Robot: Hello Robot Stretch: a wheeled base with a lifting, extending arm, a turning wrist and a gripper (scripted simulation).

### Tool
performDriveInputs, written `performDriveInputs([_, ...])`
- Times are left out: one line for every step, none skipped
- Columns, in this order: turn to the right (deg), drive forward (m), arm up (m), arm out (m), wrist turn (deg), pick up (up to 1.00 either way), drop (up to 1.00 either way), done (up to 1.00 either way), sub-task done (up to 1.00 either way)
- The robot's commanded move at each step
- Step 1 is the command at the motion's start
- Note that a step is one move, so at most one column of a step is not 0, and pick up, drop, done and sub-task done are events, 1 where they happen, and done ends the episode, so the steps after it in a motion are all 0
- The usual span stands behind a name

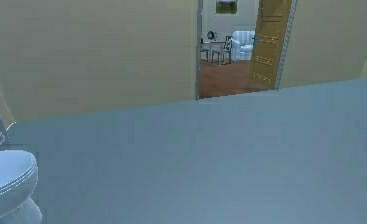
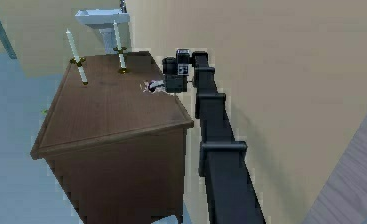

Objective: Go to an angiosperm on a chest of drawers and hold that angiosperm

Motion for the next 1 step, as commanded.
performDriveInputs([0.0,0.0,0.0,0.0,0.0,0.0,0.0,1.0,0.0])
